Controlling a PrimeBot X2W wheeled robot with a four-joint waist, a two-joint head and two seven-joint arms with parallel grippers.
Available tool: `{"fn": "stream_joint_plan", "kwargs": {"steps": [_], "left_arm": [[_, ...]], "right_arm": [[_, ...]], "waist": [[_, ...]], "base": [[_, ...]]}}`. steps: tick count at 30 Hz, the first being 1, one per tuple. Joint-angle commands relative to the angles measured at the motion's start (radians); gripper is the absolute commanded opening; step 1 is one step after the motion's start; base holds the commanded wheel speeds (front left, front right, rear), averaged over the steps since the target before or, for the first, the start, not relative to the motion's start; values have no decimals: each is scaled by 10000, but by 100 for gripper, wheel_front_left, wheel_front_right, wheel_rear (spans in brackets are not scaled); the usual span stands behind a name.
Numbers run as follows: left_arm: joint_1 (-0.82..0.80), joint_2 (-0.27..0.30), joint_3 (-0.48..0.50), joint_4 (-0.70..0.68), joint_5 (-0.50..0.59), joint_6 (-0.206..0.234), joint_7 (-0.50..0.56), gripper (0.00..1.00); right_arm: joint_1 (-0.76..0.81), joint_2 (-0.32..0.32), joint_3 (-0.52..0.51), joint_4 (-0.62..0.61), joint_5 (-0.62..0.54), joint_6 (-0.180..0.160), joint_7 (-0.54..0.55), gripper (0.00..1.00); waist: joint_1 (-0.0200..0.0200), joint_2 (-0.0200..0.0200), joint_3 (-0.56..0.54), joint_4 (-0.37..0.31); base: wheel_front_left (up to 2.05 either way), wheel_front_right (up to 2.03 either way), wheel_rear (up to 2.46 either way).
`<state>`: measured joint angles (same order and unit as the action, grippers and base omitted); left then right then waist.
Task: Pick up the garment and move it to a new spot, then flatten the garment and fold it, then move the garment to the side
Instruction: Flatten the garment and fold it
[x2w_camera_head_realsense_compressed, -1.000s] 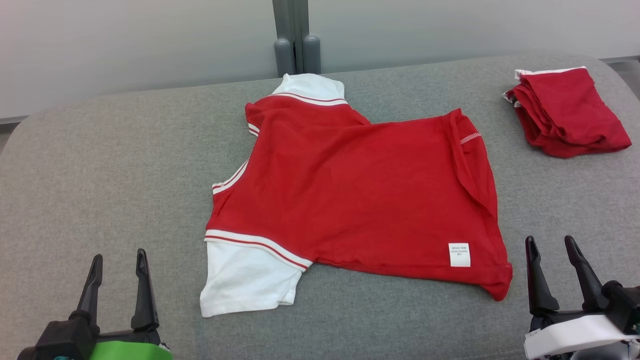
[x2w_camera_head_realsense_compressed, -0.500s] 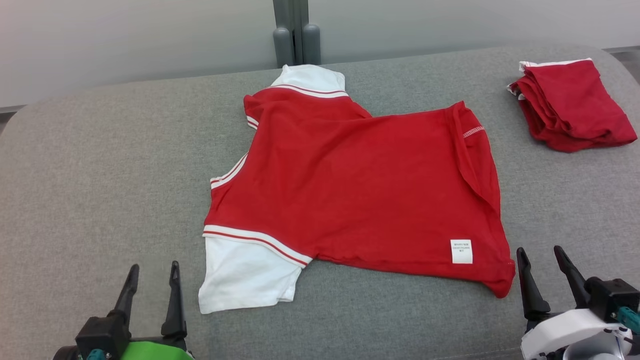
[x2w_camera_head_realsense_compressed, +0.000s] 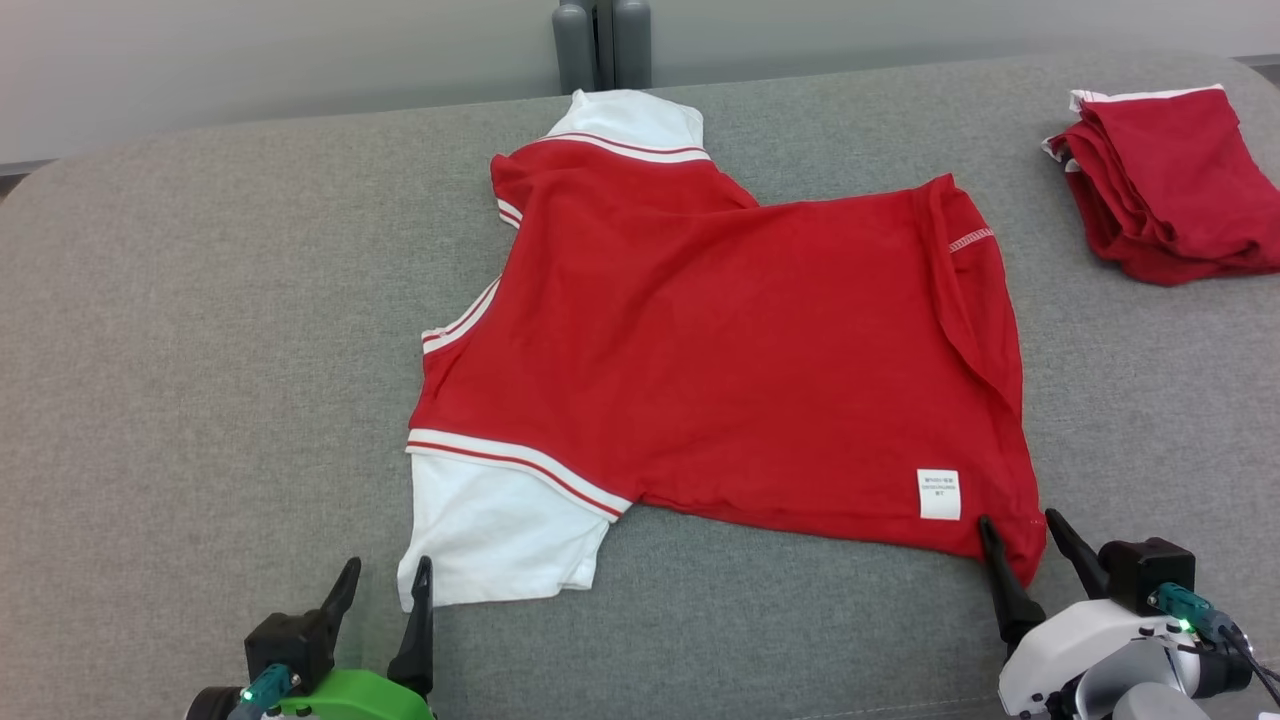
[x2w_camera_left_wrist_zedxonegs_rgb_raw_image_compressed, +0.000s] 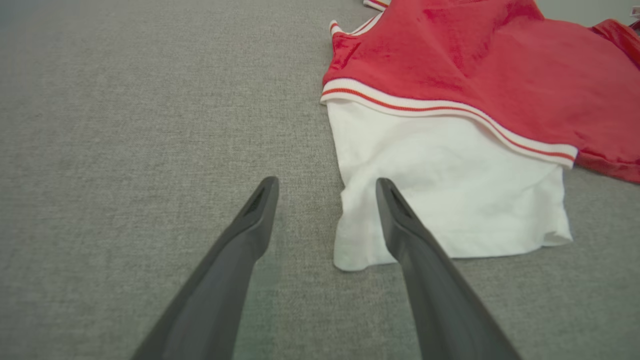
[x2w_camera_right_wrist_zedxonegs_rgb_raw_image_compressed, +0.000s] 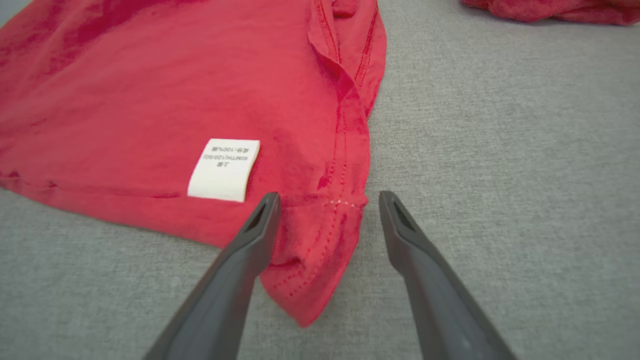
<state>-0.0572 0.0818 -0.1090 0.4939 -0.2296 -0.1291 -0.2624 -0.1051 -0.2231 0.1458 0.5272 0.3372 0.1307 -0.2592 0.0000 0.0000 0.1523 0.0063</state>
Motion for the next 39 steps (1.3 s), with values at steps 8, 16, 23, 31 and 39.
{"fn": "stream_joint_plan", "kwargs": {"steps": [8,16,23,31,39], "left_arm": [[-542,113,-341,797,-343,-31,-26,100],[-594,87,-707,1038,-578,-31,-26,43],[-729,115,-1033,975,-882,-31,-25,0],[-660,91,-634,-639,-1200,-31,-26,0],[-989,303,-511,-2159,-1488,-32,-26,0]], "right_arm": [[-221,121,121,-60,151,0,-66,100],[43,221,40,-322,102,0,-62,28],[78,301,34,-524,80,0,-61,0],[-101,161,-62,-1710,-155,0,-62,0],[-591,-97,165,-2523,-290,0,-62,0]], "waist": [[0,0,139,-72],[0,0,47,-165],[0,0,-26,-166],[0,0,-12,-153],[0,0,-115,-138]], "base": [[0,0,0],[0,0,0],[0,0,0],[0,0,0],[0,0,0]]}}
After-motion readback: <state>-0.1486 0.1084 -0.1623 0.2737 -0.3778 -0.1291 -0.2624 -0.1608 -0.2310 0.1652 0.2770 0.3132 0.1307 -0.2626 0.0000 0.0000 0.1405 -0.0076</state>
